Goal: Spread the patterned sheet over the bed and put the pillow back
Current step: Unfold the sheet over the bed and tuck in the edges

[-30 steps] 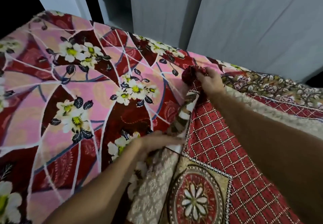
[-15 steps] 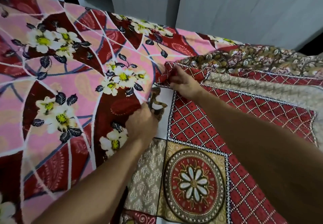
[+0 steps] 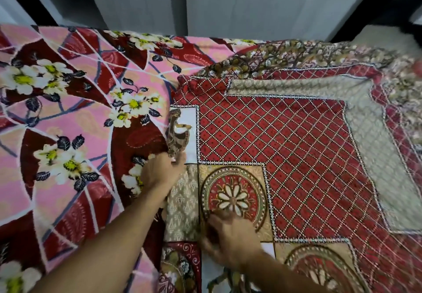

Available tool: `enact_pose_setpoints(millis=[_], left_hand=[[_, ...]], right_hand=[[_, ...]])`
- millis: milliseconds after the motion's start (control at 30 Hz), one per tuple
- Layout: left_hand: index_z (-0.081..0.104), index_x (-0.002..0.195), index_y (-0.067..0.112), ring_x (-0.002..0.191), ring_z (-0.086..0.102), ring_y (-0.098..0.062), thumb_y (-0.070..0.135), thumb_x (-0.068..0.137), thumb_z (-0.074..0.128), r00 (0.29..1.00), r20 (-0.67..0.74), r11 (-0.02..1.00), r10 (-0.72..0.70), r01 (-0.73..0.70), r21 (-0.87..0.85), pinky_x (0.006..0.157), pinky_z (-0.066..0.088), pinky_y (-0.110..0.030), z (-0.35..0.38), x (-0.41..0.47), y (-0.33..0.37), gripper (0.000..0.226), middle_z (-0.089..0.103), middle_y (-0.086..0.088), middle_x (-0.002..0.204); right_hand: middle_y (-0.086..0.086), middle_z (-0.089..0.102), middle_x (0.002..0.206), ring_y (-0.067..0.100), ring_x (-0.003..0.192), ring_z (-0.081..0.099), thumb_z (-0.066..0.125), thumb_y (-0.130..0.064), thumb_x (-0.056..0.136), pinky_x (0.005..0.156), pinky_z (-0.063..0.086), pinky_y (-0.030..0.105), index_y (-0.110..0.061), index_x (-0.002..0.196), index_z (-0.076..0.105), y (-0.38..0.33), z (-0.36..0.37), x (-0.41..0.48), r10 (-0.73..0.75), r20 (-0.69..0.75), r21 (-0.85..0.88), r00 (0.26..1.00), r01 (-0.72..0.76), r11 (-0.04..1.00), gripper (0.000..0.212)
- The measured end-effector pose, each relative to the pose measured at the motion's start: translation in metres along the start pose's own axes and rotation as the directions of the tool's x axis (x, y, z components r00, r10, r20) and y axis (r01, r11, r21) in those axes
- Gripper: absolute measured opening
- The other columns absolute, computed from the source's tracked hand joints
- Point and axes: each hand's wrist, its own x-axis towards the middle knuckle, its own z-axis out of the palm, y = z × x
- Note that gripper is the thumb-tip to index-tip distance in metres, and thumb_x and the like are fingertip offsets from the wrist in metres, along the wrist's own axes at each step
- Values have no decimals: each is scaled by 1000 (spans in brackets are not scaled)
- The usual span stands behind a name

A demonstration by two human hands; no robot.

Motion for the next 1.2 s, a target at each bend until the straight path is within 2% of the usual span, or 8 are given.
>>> enact_pose_setpoints(millis=[100,200,467,700,800,933,1133,1200], left_hand=[[65,83,13,81,67,-35,73,88,43,996,83,999,-10,14,-48,68,53,-36,13,-29,-14,64,70,-11,81],[65,96,16,92,66,-36,67,92,45,988,136,972,-78,106,-209,83,54,-40,13,-40,-22,55,71,-14,98],[53,140,14,111,63,-39,58,98,47,1000,9,969,-29,30,-246,86,50,-40,5,-76,-21,61,67,-18,123],[56,101,8,83,68,-37,45,104,43,998,-13,994,63,-64,-91,58,36,-34,7,-98,-34,40,70,-17,88],[60,113,13,79,69,-36,43,105,39,996,-77,997,44,-49,-63,57,38,-31,3,-106,-39,38,72,-16,83],[57,127,15,64,70,-33,44,105,36,991,-98,996,87,-85,30,57,52,-33,12,-114,-50,42,70,-14,68],[48,106,9,76,68,-40,38,102,46,977,-207,997,59,-48,58,58,41,-37,20,-117,-43,29,68,-22,86],[49,113,9,97,59,-40,31,97,55,942,-313,992,117,-93,90,73,43,-45,19,-118,-38,28,60,-23,110]], right_hand=[[7,65,103,30,90,64,25,-81,89,68,48,38,-18,107,60,-32,27,-16,30,75,-4,997,-30,1000,74],[13,67,100,33,95,66,46,-55,98,67,36,38,-12,103,67,-57,43,-15,80,163,8,983,-83,997,48],[15,68,91,33,90,67,44,-67,90,65,38,38,-12,96,72,-98,68,-35,141,235,-29,962,-138,990,62],[16,71,103,33,98,69,27,-62,100,70,45,37,-9,103,70,-126,86,-37,245,210,32,946,-257,966,69],[19,58,130,35,116,63,21,-55,105,87,49,39,-17,131,58,-135,104,-37,385,296,185,874,-447,875,59],[21,54,137,40,116,61,30,-42,102,94,49,47,-29,151,37,-140,121,-41,311,342,177,887,-385,906,51],[12,69,99,38,97,70,43,-41,100,69,47,48,-17,114,58,-106,144,-60,360,354,81,863,-412,908,32],[15,67,108,36,104,66,48,-35,101,78,49,50,-13,116,63,-95,131,-86,307,388,81,869,-364,928,30]])
